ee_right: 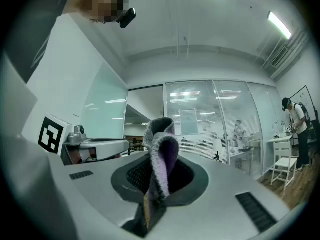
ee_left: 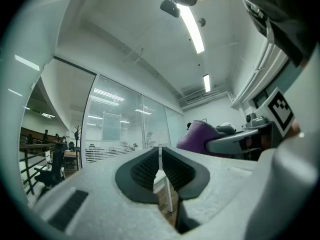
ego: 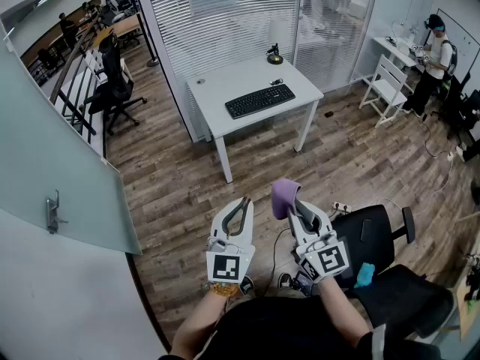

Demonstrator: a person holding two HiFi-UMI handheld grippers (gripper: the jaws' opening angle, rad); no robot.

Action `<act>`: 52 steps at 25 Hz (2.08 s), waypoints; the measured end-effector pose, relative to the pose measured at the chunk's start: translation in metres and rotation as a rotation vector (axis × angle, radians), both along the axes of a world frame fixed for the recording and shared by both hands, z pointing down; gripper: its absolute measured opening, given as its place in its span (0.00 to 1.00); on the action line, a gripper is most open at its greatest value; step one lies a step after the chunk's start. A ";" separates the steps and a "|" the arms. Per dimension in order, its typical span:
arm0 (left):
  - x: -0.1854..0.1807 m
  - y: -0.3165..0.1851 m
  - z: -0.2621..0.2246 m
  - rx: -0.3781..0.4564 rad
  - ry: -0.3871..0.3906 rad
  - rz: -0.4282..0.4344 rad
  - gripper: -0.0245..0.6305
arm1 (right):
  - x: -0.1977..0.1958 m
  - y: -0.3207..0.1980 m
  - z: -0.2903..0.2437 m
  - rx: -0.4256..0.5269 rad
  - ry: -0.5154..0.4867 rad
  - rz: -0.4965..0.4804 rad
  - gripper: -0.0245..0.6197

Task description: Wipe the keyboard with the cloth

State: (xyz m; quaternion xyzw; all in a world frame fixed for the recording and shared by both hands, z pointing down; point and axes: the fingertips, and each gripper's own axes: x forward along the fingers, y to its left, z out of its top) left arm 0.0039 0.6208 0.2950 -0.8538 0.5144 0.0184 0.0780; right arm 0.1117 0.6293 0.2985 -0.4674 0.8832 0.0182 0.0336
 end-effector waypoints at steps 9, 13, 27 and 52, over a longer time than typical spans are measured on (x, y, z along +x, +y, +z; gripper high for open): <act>-0.021 -0.019 0.003 0.021 -0.007 0.034 0.09 | -0.016 -0.018 0.008 -0.051 -0.066 0.048 0.11; -0.026 -0.039 0.006 0.017 0.001 0.025 0.09 | -0.021 -0.039 0.014 -0.055 -0.049 0.055 0.11; 0.026 -0.177 0.005 0.004 -0.081 -0.009 0.09 | 0.023 -0.187 0.016 -0.053 -0.086 0.007 0.10; 0.070 -0.342 0.050 -0.096 -0.085 -0.052 0.09 | 0.078 -0.366 0.057 -0.142 -0.089 -0.036 0.10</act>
